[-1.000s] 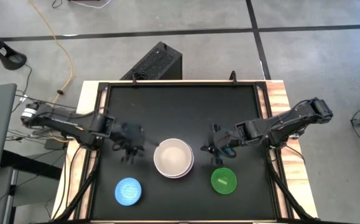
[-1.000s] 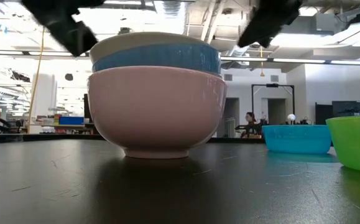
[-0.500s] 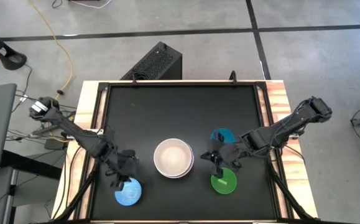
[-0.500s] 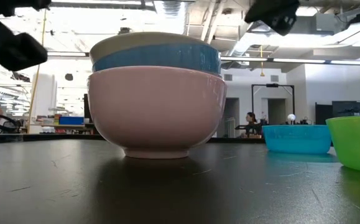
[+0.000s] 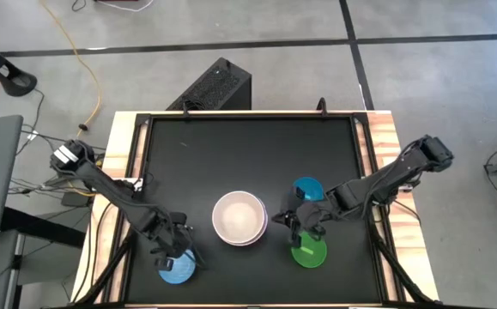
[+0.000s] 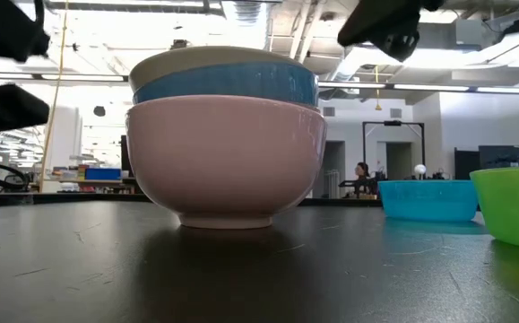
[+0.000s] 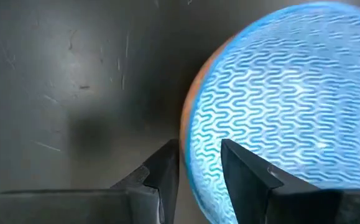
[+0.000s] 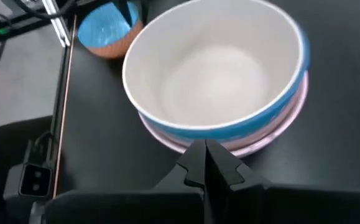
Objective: Nest bowls inside each other
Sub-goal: Stack the blue patterned bowl on top of the white bowl
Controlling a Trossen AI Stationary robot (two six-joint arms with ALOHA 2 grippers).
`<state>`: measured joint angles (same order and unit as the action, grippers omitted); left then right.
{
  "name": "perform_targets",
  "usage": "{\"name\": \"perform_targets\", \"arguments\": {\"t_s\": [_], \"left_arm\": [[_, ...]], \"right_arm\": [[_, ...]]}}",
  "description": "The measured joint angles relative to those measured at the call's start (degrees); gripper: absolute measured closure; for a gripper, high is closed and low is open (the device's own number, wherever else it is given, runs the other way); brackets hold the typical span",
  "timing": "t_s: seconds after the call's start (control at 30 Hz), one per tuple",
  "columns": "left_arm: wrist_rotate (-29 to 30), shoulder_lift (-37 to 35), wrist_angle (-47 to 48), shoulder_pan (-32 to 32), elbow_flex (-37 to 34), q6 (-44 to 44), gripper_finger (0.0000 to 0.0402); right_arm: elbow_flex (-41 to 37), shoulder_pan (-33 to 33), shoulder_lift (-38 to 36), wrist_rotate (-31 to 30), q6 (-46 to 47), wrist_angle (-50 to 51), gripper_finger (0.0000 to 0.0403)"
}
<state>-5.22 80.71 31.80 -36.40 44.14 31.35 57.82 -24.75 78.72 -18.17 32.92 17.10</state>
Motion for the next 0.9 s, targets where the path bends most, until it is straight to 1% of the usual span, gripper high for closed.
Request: {"name": "perform_targets", "arguments": {"t_s": [0.1, 0.17, 0.23, 0.33, 0.37, 0.5, 0.67, 0.8, 0.9], "left_arm": [[0.10, 2.10, 0.94, 0.06, 0.00, 0.00, 0.0299], [0.01, 2.84, 0.97, 0.17, 0.01, -0.07, 0.0312], [-0.02, 2.88, 2.01, 0.17, 0.02, -0.15, 0.0334], [-0.33, 2.14, 2.92, 0.33, 0.05, -0.02, 0.0382], [-0.64, 1.69, 3.47, 0.39, 0.31, 0.00, 0.0390], [0.40, -0.15, 6.10, 0.57, 2.21, -0.39, 0.0395], [3.25, -3.76, 11.54, 2.00, 8.42, -3.26, 0.0397], [6.06, -6.33, 13.73, 4.77, 14.60, -8.58, 0.0398], [8.78, -6.81, 13.56, 8.21, 19.36, -14.81, 0.0399]], "right_arm": [[0.00, -0.39, 1.72, 0.19, 0.14, -0.31, 0.0386], [0.00, -0.76, 2.85, 0.26, 0.20, -0.41, 0.0386], [0.00, -0.80, 3.78, 0.28, 0.24, -0.48, 0.0386], [0.00, -1.27, 4.21, 0.26, 0.25, -0.39, 0.0386], [0.00, -1.42, 4.18, 0.26, 0.25, -0.47, 0.0386], [0.02, -1.98, 4.01, 0.23, -0.24, -0.52, 0.0386], [0.02, -2.16, 4.08, -0.78, -0.61, -0.92, 0.0386], [0.02, -3.20, 4.08, -6.03, -4.45, -1.08, 0.0386], [0.02, -3.41, 4.08, -6.19, -7.27, -1.43, 0.0386]]}}
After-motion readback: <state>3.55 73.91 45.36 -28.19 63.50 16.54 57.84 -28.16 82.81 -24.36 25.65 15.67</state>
